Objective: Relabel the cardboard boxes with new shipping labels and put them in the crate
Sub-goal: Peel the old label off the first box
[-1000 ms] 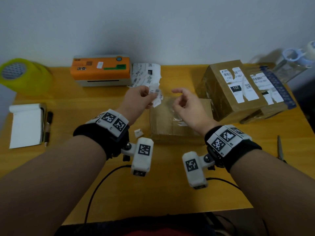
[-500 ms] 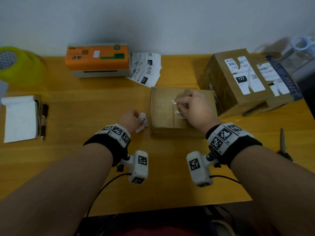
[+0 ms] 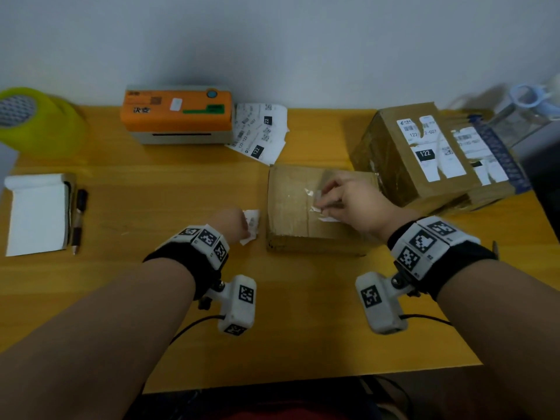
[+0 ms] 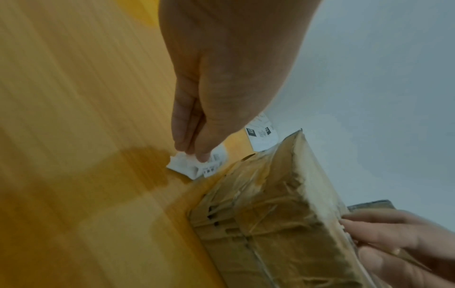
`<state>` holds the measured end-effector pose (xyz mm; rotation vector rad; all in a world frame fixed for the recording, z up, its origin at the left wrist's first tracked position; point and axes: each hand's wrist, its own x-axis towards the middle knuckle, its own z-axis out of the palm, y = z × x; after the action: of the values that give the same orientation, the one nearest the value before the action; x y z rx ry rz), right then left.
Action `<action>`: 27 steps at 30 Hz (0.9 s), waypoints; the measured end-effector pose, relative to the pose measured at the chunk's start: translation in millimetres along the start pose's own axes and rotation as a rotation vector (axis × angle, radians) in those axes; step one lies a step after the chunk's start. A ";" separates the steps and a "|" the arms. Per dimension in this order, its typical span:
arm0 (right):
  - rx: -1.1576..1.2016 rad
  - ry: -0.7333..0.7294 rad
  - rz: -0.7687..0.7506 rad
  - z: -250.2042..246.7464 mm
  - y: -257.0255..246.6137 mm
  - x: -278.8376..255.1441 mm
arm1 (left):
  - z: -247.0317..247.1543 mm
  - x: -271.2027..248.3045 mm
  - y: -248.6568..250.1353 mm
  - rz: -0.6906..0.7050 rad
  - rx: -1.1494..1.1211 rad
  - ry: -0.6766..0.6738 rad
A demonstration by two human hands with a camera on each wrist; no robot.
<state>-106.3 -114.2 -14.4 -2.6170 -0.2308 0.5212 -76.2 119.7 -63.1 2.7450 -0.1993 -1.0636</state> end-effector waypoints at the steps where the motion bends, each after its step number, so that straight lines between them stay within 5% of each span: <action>1: -0.012 0.008 -0.016 0.9 0.5 -3.2 | -0.4 -2.3 -0.2 0.015 0.007 -0.003; 15: -0.276 0.050 -0.080 10.7 -7.1 -1.6 | -19.1 -23.6 14.7 0.204 -0.161 0.248; 22: -0.364 0.106 0.089 17.0 -12.6 -1.1 | -29.6 -27.5 33.0 0.349 -0.212 0.490; 27: -0.004 0.157 0.131 19.6 -5.2 -4.1 | -19.4 -30.3 55.6 0.426 0.079 0.253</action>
<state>-118.2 -102.7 -26.8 -2.6732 -0.0094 0.3557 -88.4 73.9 -16.8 2.6911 -0.7573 -0.6030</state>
